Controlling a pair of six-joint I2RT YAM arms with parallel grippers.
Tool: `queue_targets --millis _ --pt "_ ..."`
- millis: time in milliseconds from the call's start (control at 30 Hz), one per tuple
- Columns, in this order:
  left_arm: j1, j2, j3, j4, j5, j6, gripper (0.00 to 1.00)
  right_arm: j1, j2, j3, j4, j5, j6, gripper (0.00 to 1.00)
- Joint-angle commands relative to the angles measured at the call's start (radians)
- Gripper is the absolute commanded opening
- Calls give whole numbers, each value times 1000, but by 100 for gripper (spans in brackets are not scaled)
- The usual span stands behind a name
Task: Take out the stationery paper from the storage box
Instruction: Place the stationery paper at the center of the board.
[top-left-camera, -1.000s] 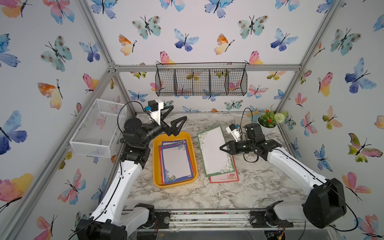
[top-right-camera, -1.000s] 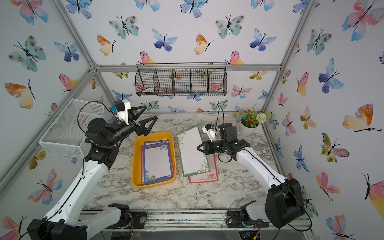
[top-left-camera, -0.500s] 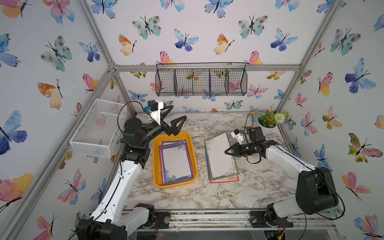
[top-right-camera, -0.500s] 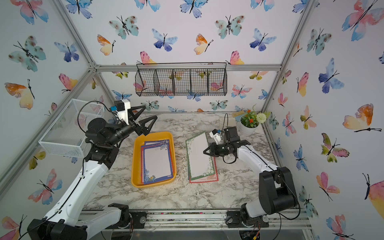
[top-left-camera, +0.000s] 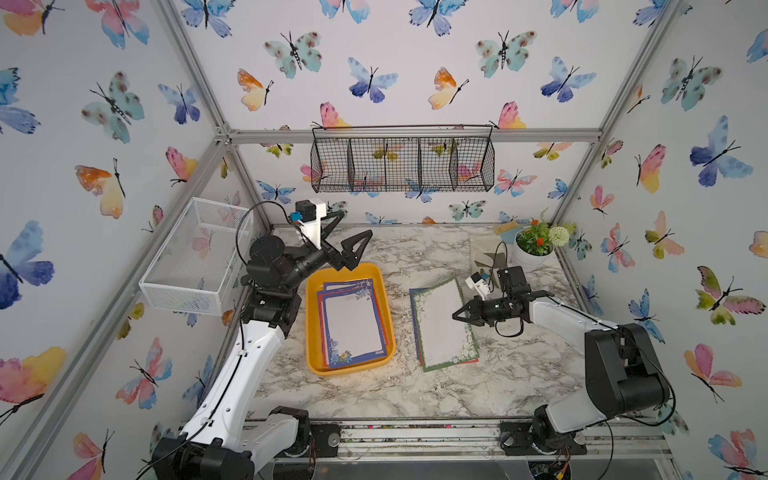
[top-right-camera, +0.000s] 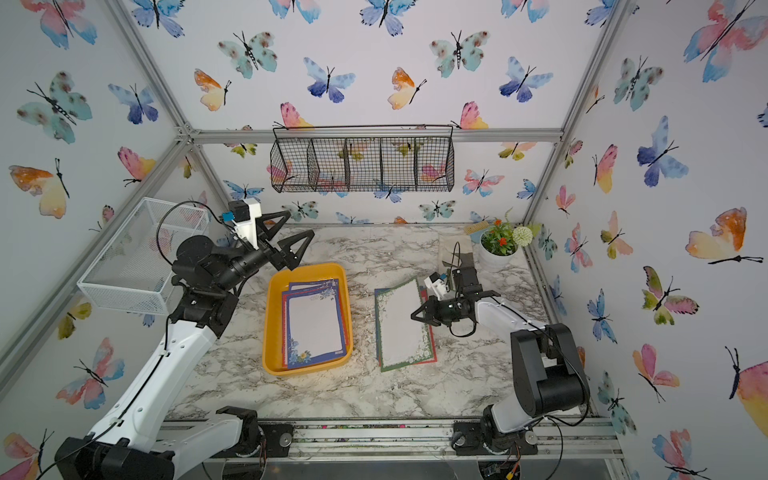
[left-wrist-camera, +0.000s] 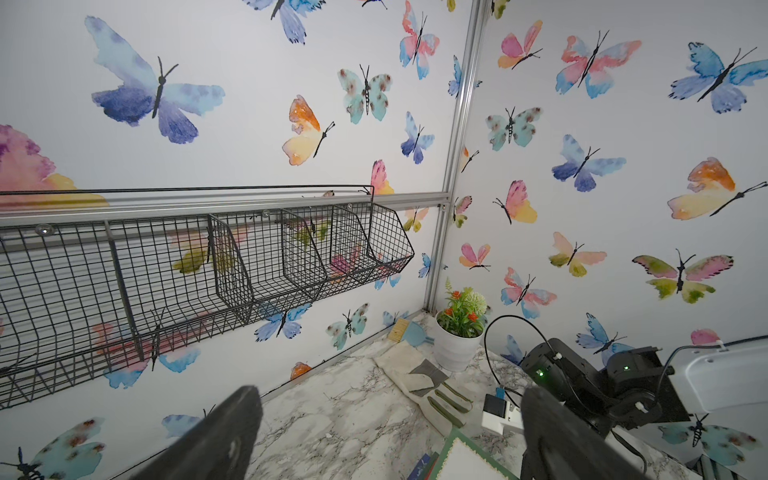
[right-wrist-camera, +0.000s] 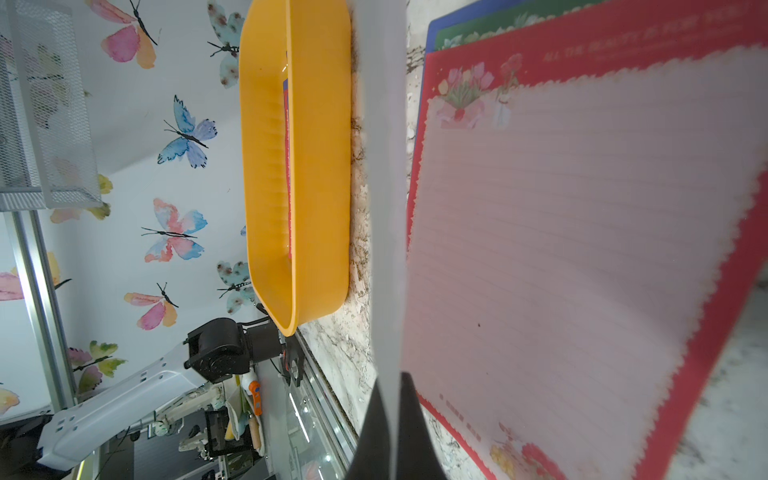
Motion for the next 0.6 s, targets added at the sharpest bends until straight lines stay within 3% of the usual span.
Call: queue_targets --millis 0,567 --pt "-4 2 -3 -1 -16 6 100 -20 22 -22 48 -45 12 2" --pt "-3 9 0 -13 -39 5 98 -62 81 -67 151 -136 59 2"
